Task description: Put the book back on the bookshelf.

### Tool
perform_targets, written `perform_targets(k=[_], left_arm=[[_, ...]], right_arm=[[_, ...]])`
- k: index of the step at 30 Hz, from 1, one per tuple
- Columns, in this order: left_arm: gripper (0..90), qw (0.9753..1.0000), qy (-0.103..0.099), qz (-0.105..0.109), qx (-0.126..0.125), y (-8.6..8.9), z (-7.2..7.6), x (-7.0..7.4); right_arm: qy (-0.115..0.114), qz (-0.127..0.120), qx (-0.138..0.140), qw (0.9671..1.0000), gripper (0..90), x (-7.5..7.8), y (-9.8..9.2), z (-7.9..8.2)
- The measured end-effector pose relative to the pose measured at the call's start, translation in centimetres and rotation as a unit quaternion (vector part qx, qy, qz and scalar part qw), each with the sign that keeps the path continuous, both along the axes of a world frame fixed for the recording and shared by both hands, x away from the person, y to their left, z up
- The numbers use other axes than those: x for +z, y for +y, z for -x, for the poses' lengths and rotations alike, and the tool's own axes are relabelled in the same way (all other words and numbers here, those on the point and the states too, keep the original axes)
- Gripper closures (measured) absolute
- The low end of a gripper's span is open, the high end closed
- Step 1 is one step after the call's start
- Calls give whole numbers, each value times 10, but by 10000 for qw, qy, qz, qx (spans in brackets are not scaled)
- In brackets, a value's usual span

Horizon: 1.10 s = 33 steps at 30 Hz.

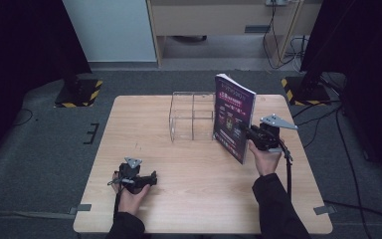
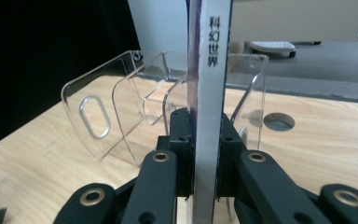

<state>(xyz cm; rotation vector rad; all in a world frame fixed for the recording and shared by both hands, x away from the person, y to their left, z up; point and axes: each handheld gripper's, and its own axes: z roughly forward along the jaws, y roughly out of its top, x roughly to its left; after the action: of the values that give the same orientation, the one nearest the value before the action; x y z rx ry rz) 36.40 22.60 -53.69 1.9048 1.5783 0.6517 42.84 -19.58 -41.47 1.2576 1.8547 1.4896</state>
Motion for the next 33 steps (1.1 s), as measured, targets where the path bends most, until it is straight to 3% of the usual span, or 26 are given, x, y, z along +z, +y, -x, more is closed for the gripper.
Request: perform_targets(k=[7,23,26,33], left_arm=[[0,10000,-1,0,10,0,0,0],[0,10000,3,-6,24,-1,0,0],[0,10000,3,-5,27,-1,0,0],[0,10000,1,-5,32,-1,0,0]], right_arm=[[83,225,99,9997,812,-6,-4,14],[212,347,16,9992,800,-24,-14,39],[98,206,51,9997,781,-19,-16,40],[-37,203,11,9998,766,-3,-13,32]])
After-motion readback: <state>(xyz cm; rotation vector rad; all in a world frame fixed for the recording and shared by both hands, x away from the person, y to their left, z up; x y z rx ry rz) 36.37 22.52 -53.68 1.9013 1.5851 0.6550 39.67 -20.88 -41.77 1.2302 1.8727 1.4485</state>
